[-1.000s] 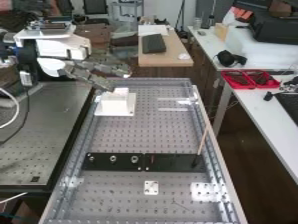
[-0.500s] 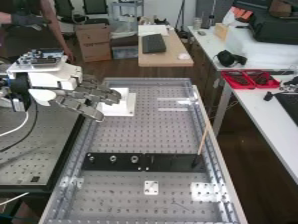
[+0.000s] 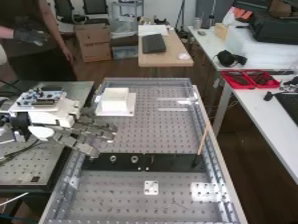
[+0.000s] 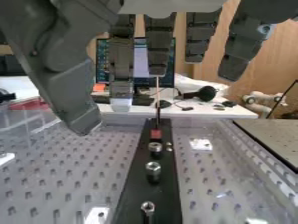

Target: Grab the smaller nut and place it in the white container

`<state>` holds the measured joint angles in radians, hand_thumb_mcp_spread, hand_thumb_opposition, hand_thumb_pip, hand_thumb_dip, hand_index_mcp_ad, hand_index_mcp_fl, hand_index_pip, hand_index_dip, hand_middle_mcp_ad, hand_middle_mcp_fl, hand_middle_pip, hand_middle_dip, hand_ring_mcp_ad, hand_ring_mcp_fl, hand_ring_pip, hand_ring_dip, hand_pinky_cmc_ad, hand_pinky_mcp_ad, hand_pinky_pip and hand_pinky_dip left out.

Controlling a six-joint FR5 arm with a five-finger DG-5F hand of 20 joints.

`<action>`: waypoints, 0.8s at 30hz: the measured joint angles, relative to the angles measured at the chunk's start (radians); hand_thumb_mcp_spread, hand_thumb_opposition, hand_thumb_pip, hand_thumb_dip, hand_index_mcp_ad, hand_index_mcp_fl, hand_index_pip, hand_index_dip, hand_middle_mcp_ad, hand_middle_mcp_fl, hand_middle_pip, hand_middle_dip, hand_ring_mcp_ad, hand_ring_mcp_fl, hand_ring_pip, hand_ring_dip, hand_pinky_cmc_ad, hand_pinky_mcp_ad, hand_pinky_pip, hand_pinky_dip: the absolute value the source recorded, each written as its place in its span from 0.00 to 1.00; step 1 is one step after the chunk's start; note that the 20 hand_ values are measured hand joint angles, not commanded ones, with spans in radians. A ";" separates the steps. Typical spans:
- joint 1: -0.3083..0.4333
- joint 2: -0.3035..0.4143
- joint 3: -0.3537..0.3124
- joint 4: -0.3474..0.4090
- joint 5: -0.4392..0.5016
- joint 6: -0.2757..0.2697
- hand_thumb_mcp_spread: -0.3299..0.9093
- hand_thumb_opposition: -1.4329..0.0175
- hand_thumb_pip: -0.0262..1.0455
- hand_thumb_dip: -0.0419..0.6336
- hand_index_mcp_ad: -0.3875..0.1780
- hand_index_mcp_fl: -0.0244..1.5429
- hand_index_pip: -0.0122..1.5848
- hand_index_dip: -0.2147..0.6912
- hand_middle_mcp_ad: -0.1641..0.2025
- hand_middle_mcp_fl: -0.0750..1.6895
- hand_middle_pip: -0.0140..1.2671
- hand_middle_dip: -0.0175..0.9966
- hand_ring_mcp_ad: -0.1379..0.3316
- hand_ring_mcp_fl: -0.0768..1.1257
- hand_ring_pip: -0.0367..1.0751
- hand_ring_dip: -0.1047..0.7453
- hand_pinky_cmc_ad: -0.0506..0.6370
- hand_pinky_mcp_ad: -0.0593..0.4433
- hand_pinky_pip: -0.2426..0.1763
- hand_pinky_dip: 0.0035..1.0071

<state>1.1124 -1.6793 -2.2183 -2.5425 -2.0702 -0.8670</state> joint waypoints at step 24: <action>-0.034 -0.155 0.000 0.090 0.014 -0.102 0.55 0.43 0.76 0.36 0.44 0.02 0.93 0.38 0.58 0.12 0.10 0.24 0.62 0.06 0.12 0.26 0.62 0.77 0.55 0.19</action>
<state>1.0784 -1.8347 -2.2187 -2.4526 -2.0566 -0.9686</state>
